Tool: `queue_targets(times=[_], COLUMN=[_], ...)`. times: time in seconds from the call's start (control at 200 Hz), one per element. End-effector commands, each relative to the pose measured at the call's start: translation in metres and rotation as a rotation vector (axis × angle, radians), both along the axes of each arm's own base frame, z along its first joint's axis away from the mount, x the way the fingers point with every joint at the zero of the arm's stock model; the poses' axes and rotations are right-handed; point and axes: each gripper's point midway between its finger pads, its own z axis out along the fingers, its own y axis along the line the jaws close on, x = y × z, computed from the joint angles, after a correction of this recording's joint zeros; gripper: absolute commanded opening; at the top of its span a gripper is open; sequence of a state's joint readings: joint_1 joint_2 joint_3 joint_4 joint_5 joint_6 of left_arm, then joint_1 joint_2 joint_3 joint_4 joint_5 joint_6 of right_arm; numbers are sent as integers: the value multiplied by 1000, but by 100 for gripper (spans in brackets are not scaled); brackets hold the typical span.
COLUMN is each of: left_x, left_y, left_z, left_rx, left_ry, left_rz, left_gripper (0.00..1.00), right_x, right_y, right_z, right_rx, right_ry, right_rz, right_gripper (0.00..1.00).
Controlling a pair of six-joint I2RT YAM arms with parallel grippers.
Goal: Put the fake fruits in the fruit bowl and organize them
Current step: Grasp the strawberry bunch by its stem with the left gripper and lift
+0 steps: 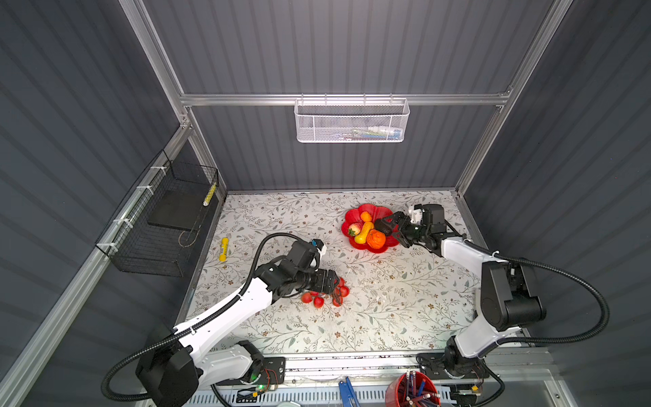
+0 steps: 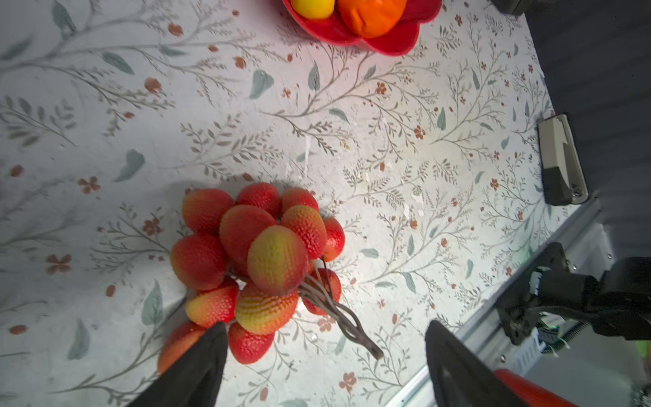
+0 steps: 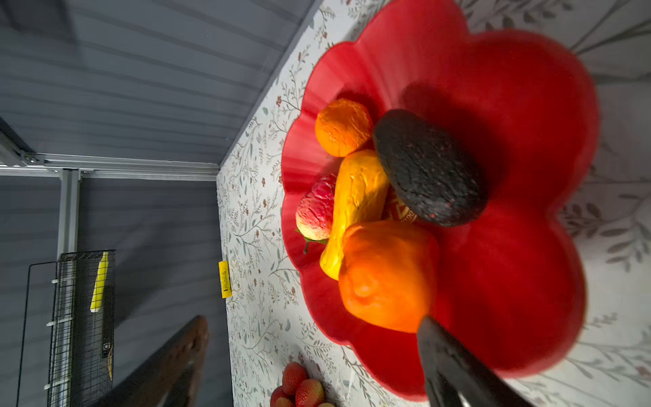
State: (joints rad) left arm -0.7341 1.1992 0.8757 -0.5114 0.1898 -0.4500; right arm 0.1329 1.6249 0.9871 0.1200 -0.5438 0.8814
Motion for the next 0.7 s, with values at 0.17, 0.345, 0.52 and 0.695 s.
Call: queue_targets(times=[0.17,0.345,0.52,0.695], left_x=[-35,-45,-54,-46], left_y=[-4,-8,-30,-41], left_z=[-17,-26,-44,-57], left_rx=[16,49,64,81], left_ry=[238,298,340,361], left_rz=[-22,-10,-34,-2], left_gripper=[85,83,82,77], right_x=[-13,-25,-31,-33], right_y=[-14,-21,-30,-33], right_z=[32,42,47,49], right_rx=[-92,-138,-187,-196], right_ry=[-126,-185,-190,-189], right_rz=[-12,-26,-55,-64], right_gripper=[98,99,99,99])
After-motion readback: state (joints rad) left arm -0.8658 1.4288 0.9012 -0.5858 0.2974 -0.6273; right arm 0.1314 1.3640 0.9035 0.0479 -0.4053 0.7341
